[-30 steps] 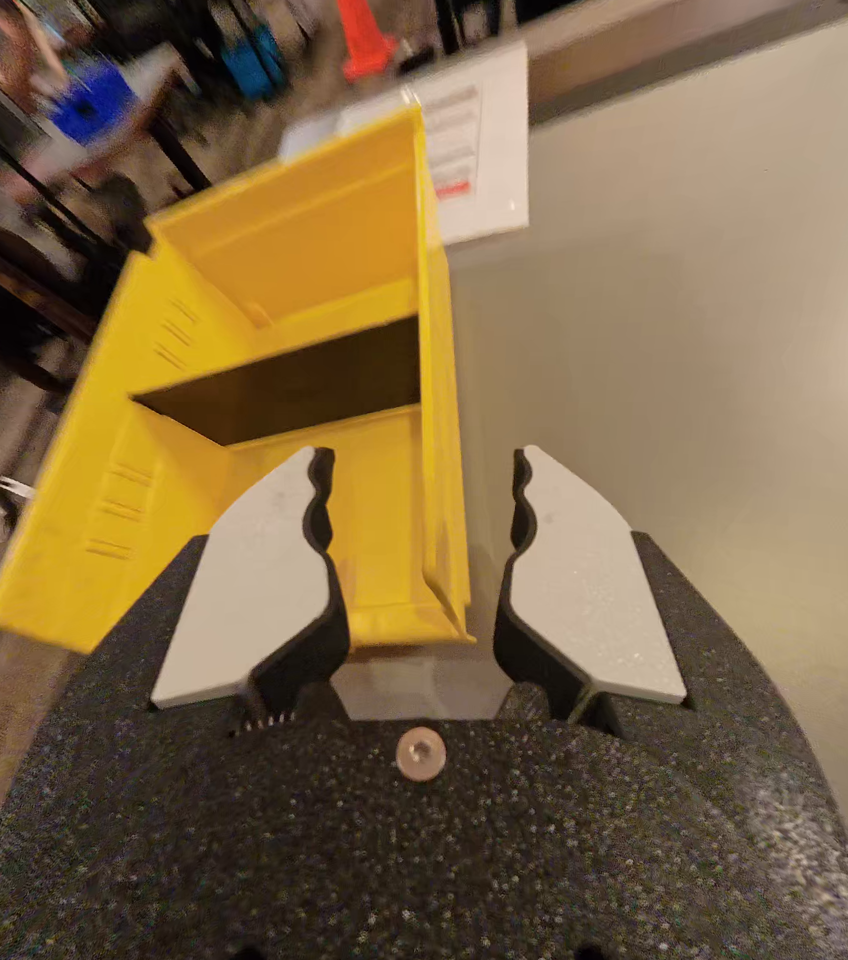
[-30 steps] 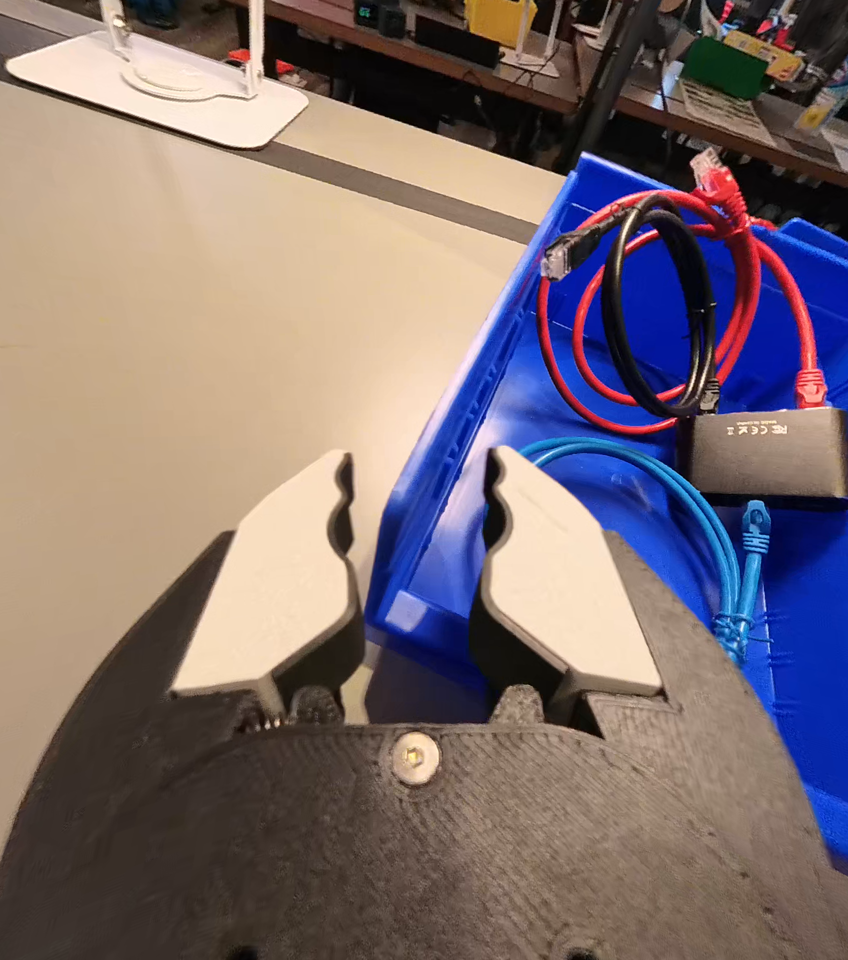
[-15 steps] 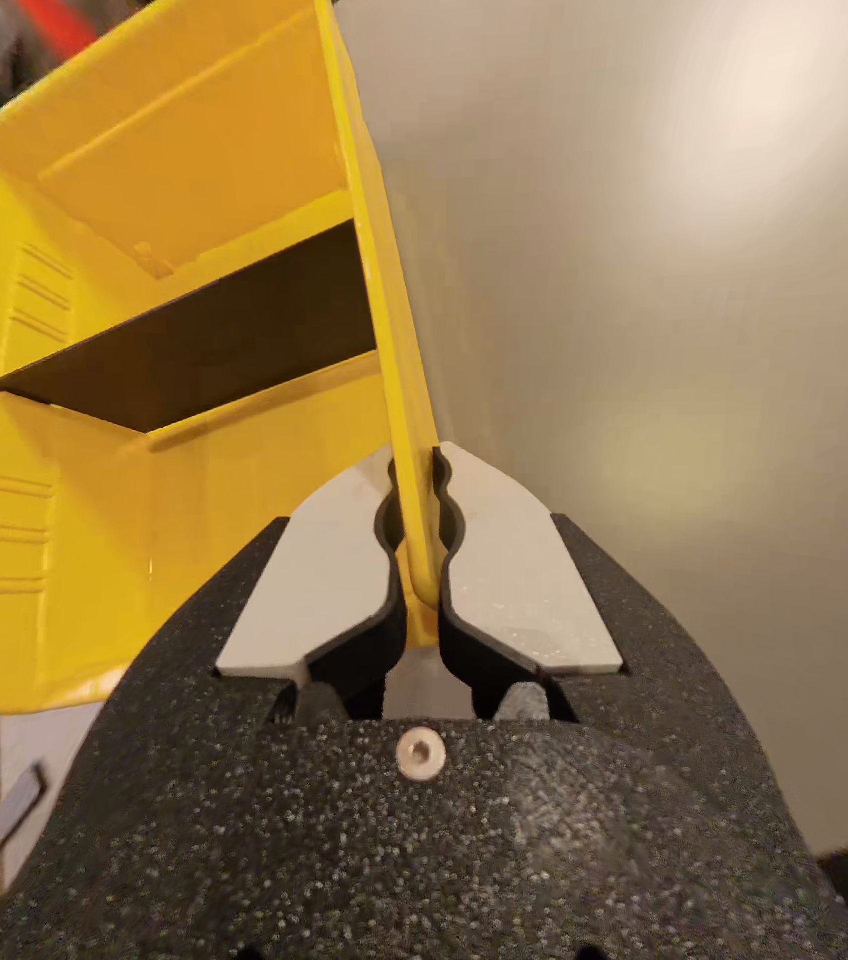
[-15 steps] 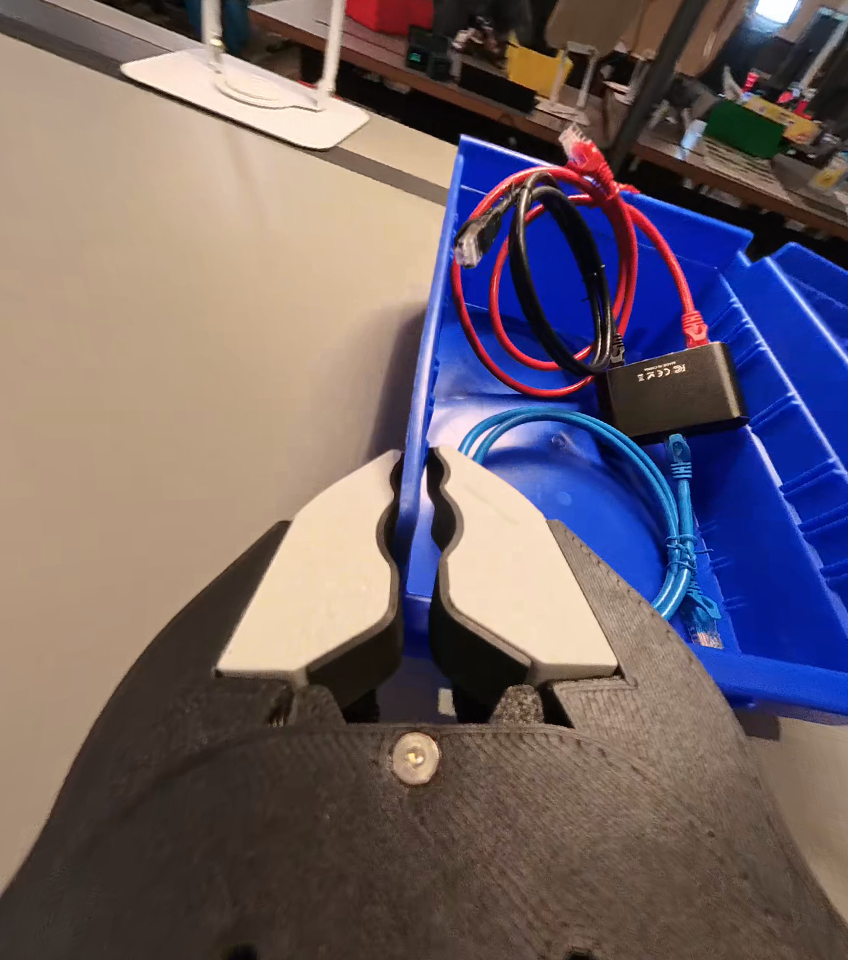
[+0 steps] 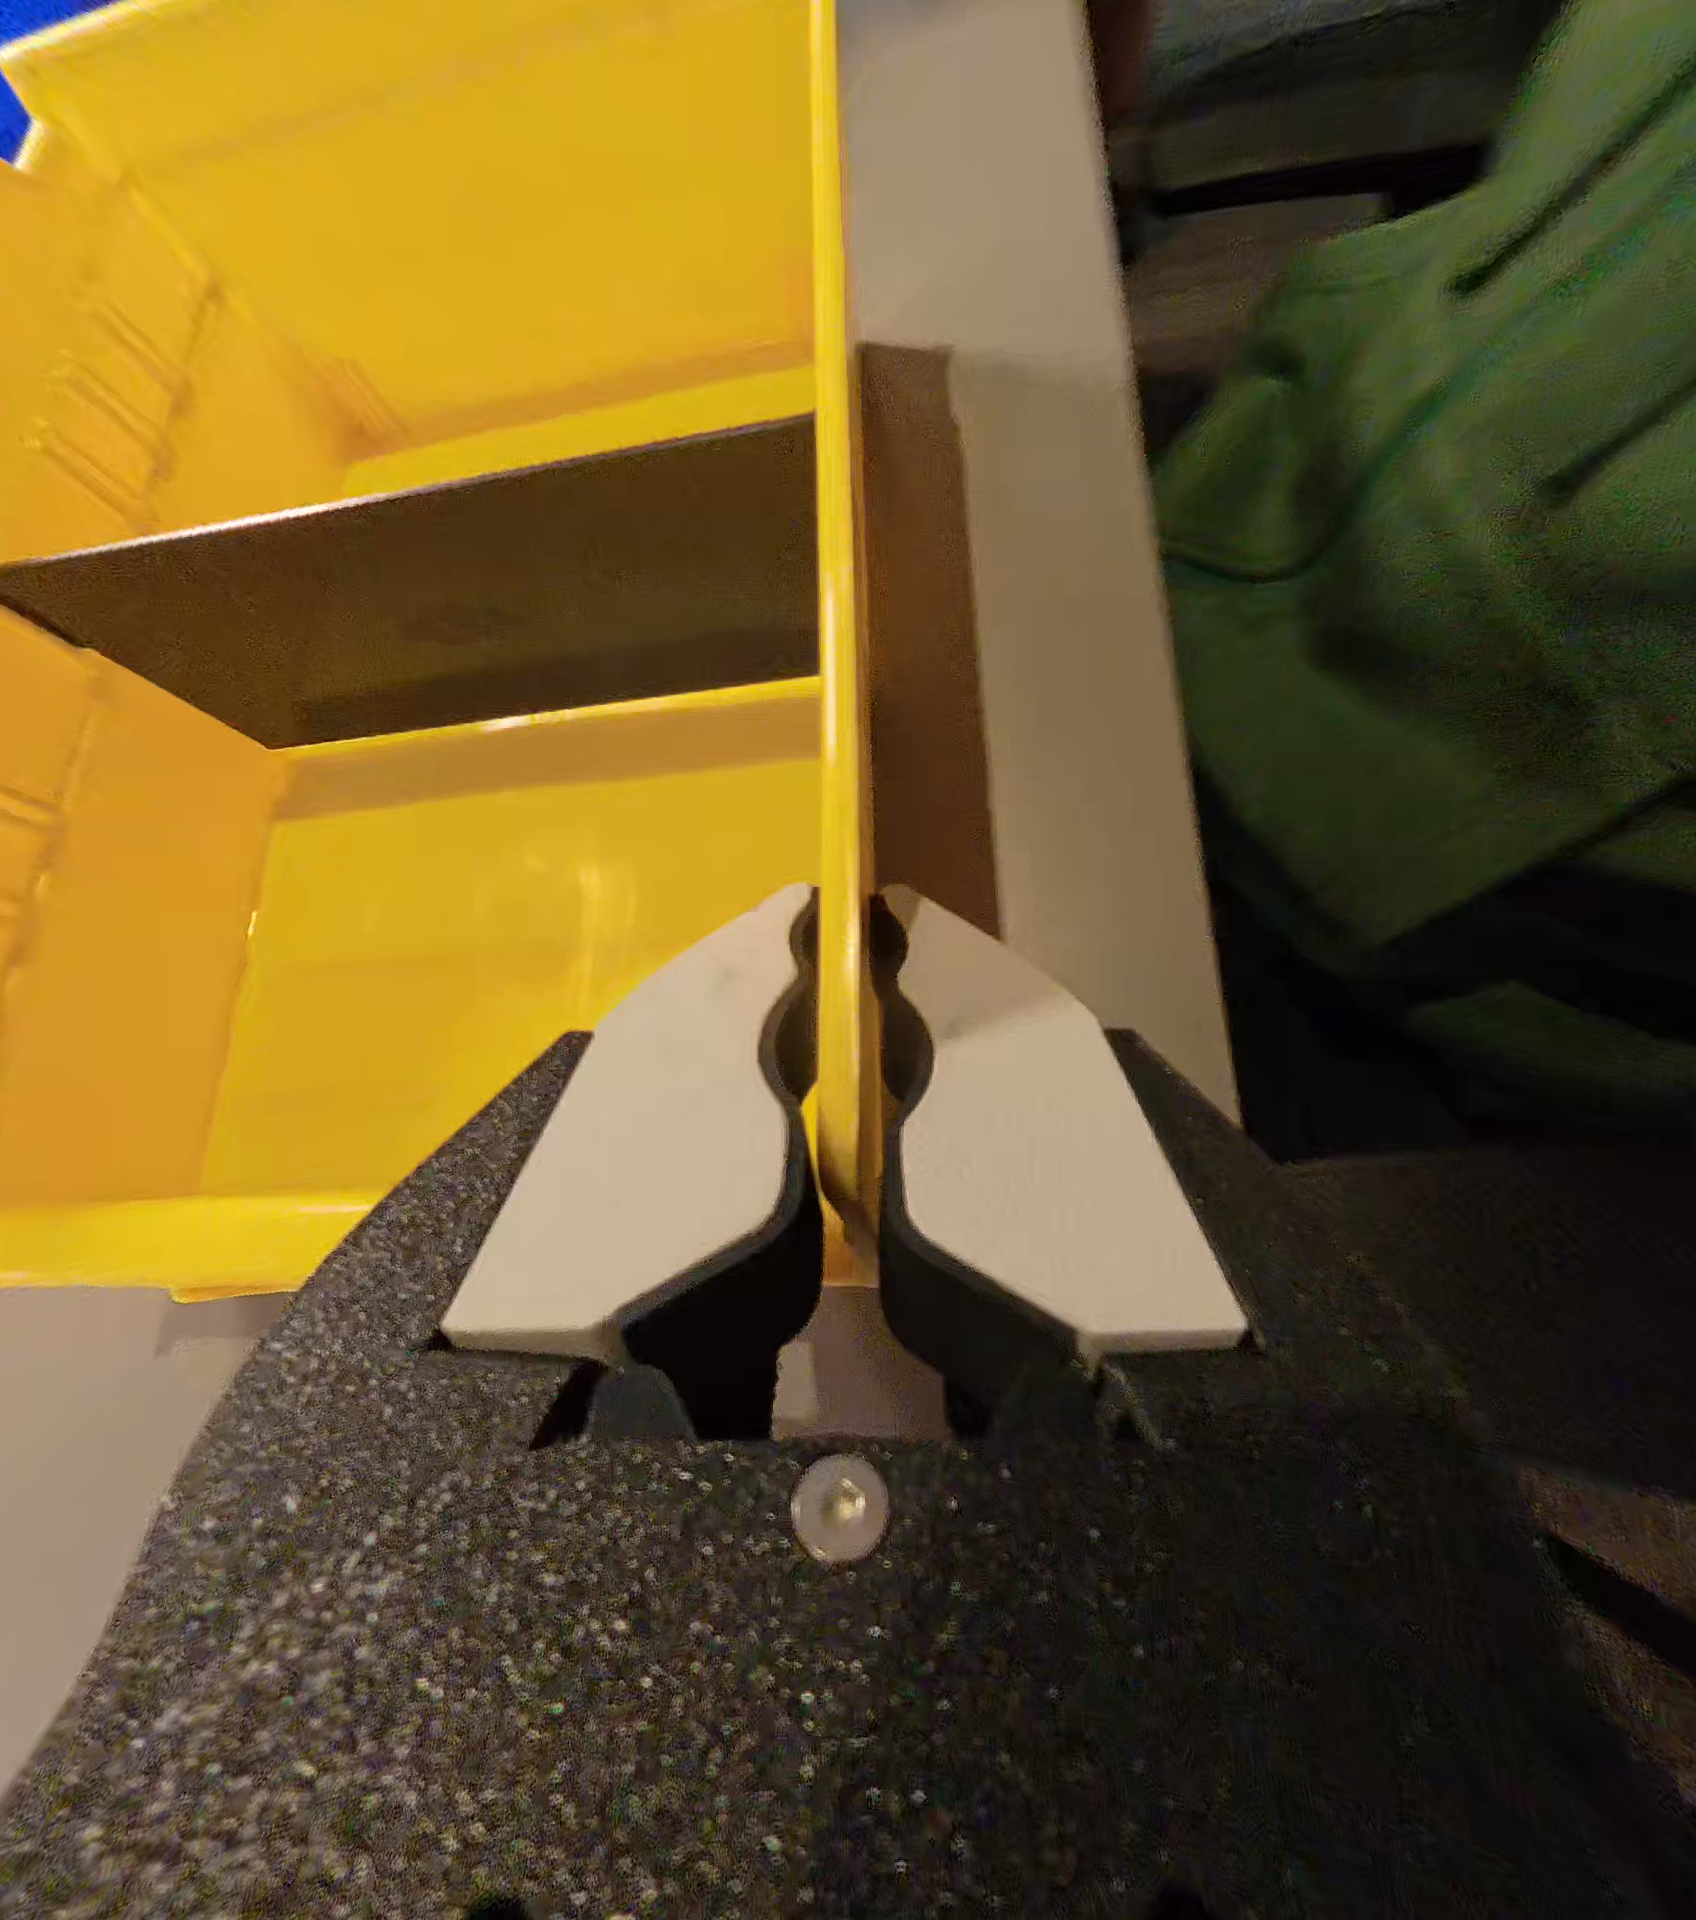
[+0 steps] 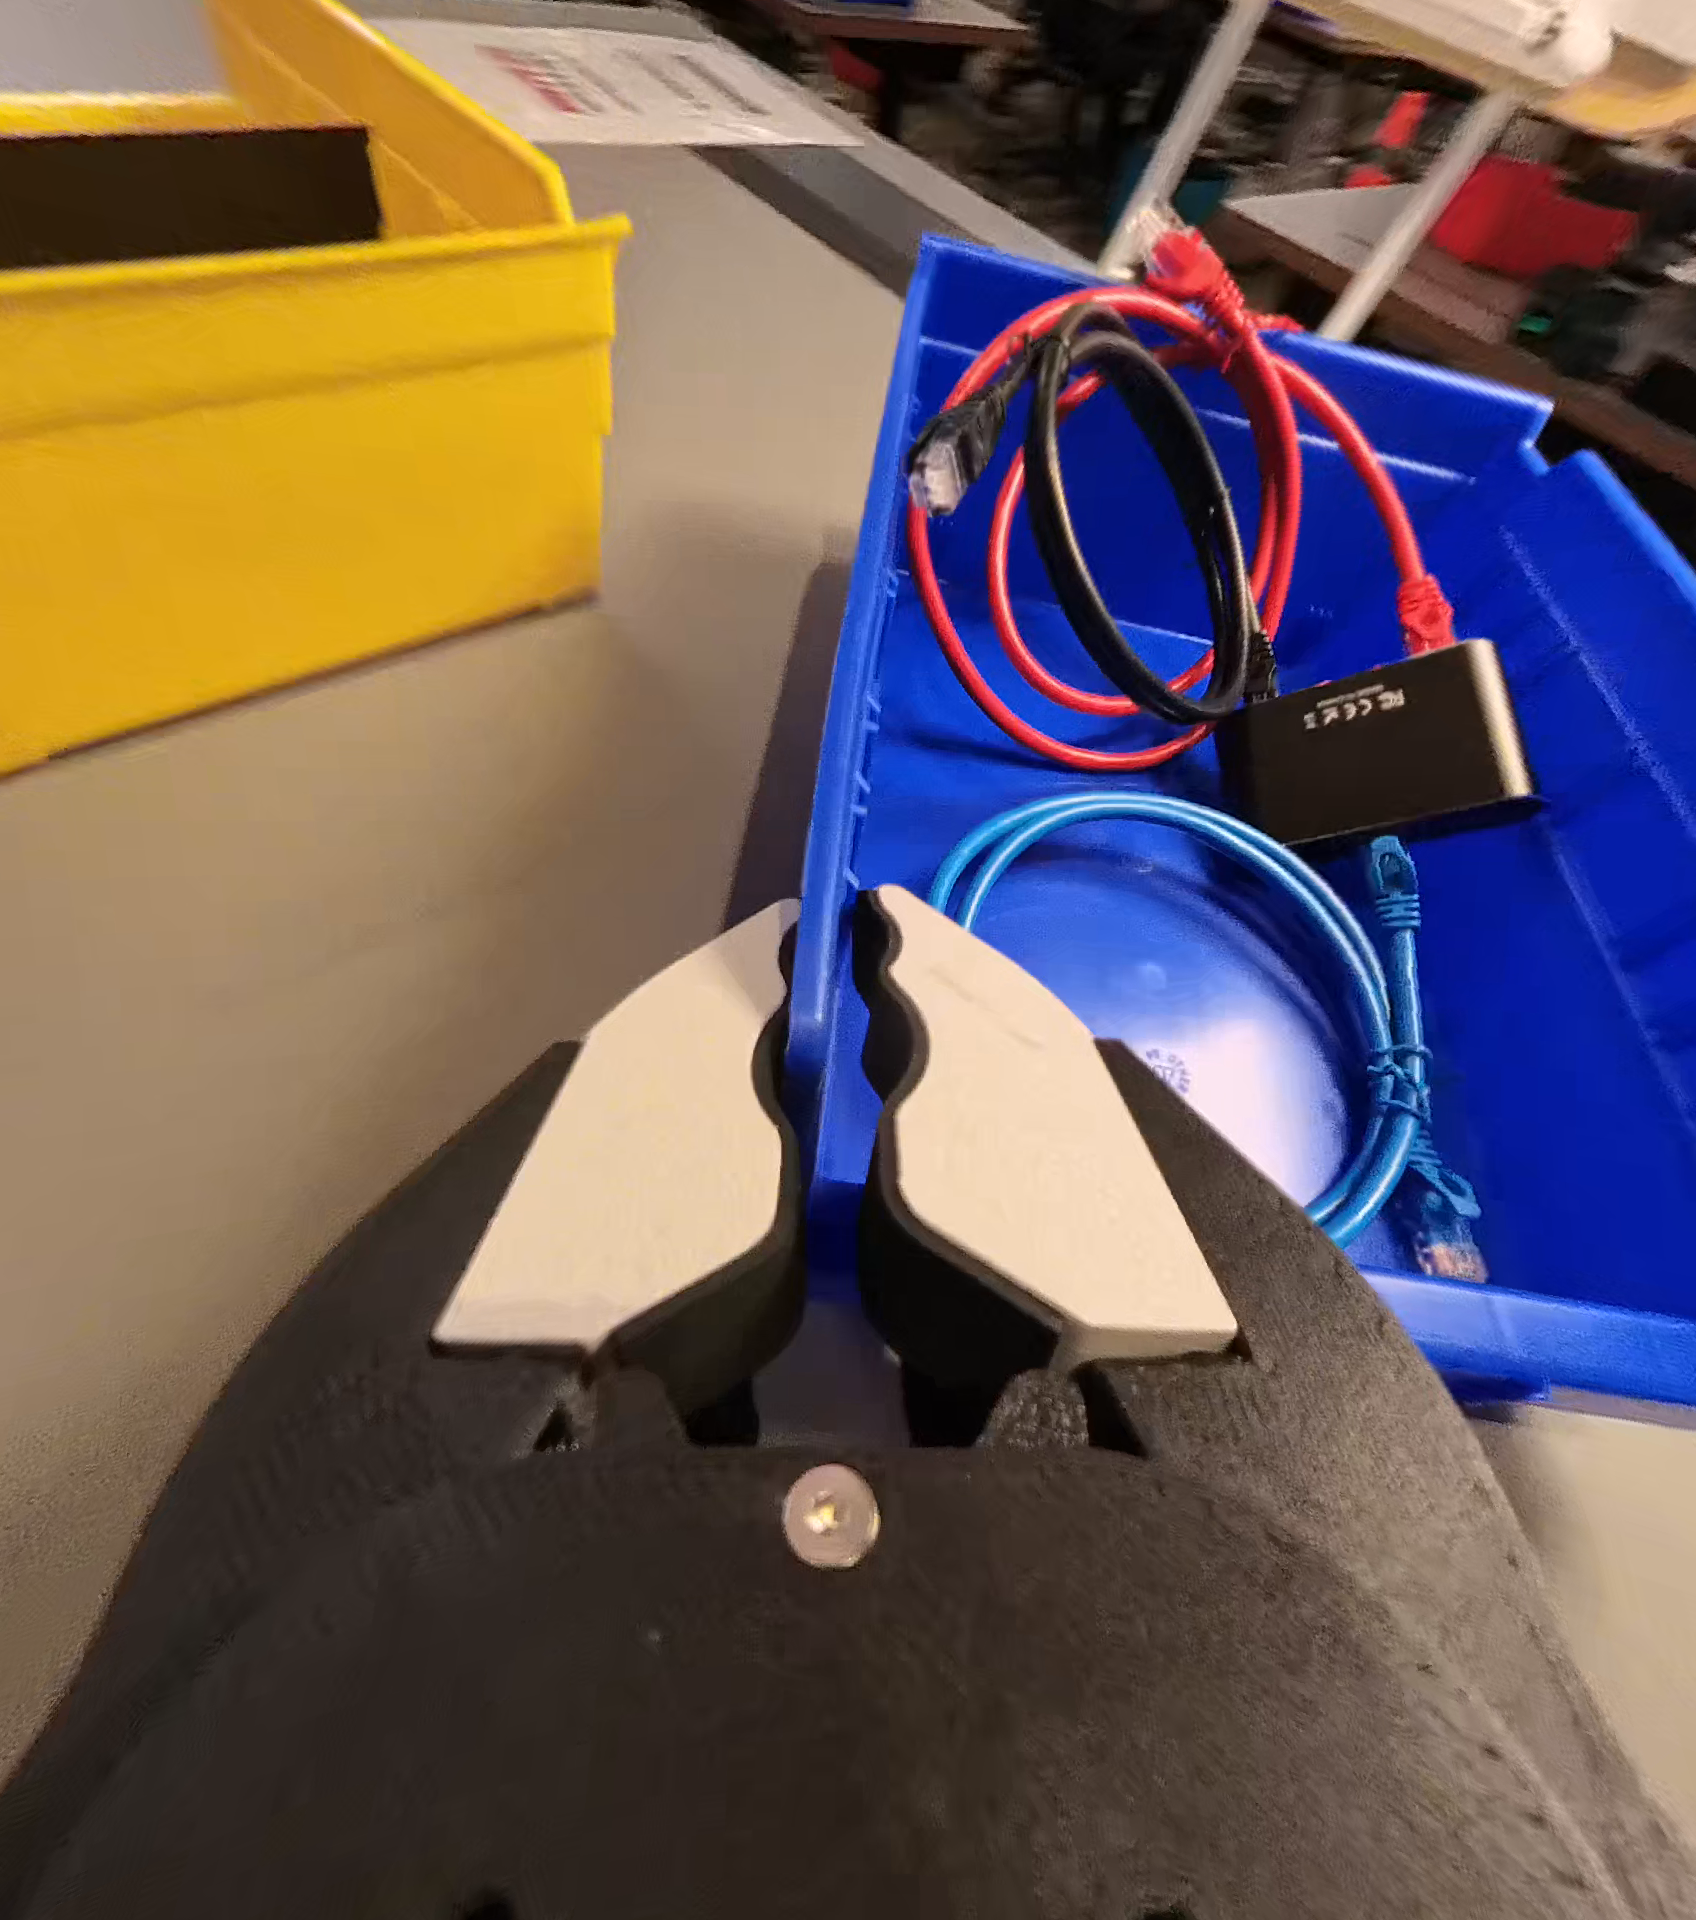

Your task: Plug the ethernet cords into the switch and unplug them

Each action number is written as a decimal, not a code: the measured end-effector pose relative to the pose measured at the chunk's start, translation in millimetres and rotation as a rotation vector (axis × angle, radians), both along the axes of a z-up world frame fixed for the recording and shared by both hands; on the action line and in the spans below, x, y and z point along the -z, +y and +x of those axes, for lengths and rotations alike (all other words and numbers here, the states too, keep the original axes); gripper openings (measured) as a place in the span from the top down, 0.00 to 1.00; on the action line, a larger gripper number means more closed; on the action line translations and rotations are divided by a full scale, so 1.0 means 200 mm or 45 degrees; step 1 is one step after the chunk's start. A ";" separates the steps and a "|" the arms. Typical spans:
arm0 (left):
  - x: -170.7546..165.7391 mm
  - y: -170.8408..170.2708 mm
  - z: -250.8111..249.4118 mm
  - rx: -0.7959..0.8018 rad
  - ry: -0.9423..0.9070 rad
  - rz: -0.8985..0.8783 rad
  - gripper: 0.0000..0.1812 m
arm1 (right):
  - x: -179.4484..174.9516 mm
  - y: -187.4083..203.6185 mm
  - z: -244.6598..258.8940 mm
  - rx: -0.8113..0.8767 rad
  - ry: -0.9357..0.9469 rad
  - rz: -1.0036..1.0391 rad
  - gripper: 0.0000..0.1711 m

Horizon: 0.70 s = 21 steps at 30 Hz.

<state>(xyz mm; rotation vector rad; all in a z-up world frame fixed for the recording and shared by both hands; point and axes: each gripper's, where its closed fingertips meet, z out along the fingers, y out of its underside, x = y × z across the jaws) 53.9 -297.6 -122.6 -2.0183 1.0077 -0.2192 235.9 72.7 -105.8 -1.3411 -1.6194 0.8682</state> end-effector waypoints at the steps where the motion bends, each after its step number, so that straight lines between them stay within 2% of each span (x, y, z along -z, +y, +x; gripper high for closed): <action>1: 0.00 -0.01 0.04 0.070 -0.003 -0.013 0.96 | 0.00 -0.02 -0.03 -0.072 -0.007 -0.018 0.96; 4: 0.00 -0.02 0.14 0.215 -0.026 -0.059 0.97 | 0.00 -0.09 -0.12 -0.271 -0.023 -0.055 0.96; 7: 0.00 -0.01 0.23 0.247 -0.039 -0.107 0.96 | 0.00 -0.17 -0.22 -0.436 -0.036 -0.073 0.96; 16: 0.00 0.10 0.48 0.159 -0.055 -0.121 0.97 | 0.00 -0.36 -0.58 -0.786 -0.052 -0.079 0.96; 21: 0.00 0.17 0.55 0.075 -0.069 -0.116 0.96 | 0.00 -0.44 -0.74 -0.889 -0.037 -0.070 0.96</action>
